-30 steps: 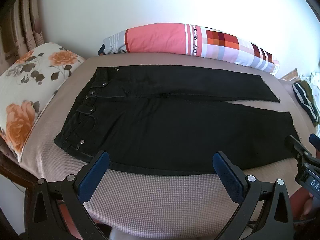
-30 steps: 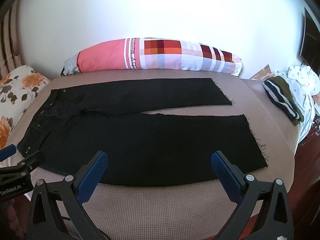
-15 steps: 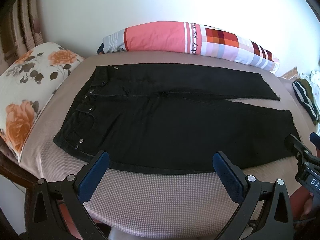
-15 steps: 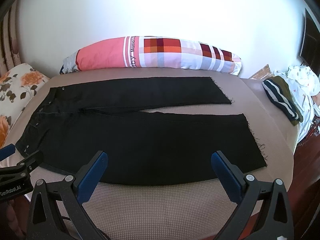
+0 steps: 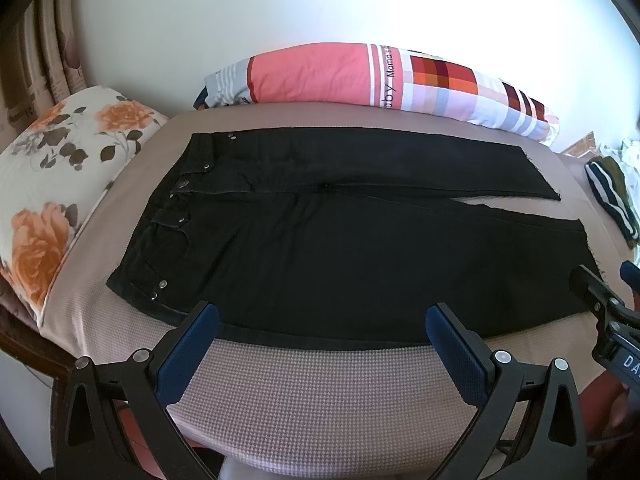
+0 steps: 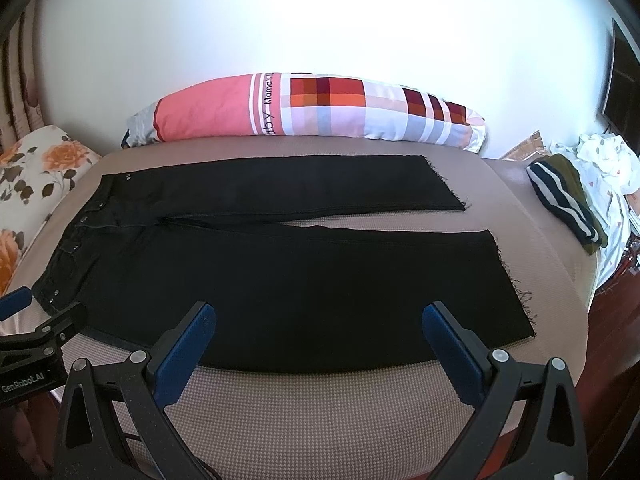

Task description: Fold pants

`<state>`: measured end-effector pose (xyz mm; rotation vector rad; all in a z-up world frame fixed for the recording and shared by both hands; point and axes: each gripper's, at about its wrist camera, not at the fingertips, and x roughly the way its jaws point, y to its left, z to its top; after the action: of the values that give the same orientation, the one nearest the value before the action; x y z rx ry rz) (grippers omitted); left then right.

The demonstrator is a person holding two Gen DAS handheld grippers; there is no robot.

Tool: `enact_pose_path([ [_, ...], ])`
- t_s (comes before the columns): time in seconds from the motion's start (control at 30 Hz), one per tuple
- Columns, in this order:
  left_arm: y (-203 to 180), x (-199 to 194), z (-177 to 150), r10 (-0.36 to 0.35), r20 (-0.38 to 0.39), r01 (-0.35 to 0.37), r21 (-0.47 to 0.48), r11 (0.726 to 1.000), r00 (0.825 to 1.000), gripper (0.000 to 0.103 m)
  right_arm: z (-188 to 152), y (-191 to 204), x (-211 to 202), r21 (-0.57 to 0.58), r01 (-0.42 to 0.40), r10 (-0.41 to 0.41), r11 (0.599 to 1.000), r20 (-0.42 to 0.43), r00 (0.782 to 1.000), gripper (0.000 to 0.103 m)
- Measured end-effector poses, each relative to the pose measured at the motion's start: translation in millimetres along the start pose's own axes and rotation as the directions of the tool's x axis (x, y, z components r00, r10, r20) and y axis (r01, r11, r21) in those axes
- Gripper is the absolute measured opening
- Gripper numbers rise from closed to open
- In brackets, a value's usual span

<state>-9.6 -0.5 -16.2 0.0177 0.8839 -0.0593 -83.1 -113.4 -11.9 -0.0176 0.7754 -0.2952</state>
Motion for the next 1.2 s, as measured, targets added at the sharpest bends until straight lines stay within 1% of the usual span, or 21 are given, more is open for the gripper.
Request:
enact_pose_path([
  [0.2,1,0,0,0.001,0.002,-0.001,-0.004,1.0,1.0,0.103,1,1,1,-0.002,0.0,0.0,1.0,-0.002,1.0,0.103],
  [0.43,10,6,9,0.002,-0.005,-0.002,-0.013,1.0,1.0,0.103,4,3,3,-0.002,-0.008,0.008,1.0,-0.006,1.0,0.103],
  [0.53,16,7,15,-0.001,0.004,0.001,-0.018,1.0,1.0,0.103,10,1,6,0.001,-0.032,0.032,0.999,-0.003,0.999,0.103],
  [0.63,28,11,27,-0.011,0.009,0.012,-0.036,0.999,1.0,0.103,18,-3,8,0.0,-0.082,0.082,0.997,0.008,0.997,0.103],
  [0.7,40,13,38,-0.011,0.016,0.012,-0.049,0.999,1.0,0.103,24,-4,12,-0.021,-0.102,0.102,0.995,-0.006,0.995,0.103],
  [0.77,56,17,54,0.006,0.018,-0.004,-0.059,0.998,1.0,0.103,32,-6,17,-0.035,-0.117,0.117,0.992,-0.022,0.993,0.103],
  [0.87,86,24,82,0.011,0.024,-0.01,-0.08,0.997,1.0,0.103,49,-12,26,-0.015,-0.178,0.177,0.984,-0.026,0.984,0.103],
  [0.97,121,36,116,-0.012,0.035,0.015,-0.101,0.995,0.999,0.103,65,-15,34,0.001,-0.219,0.219,0.976,-0.019,0.975,0.103],
  [1.07,158,59,149,-0.007,0.042,0.012,-0.131,0.991,0.999,0.103,83,-11,45,0.005,-0.262,0.262,0.965,-0.023,0.965,0.103],
  [1.2,208,101,189,-0.04,0.03,0.046,-0.198,0.979,0.999,0.102,104,-3,66,0.02,-0.304,0.304,0.953,-0.05,0.951,0.103],
])
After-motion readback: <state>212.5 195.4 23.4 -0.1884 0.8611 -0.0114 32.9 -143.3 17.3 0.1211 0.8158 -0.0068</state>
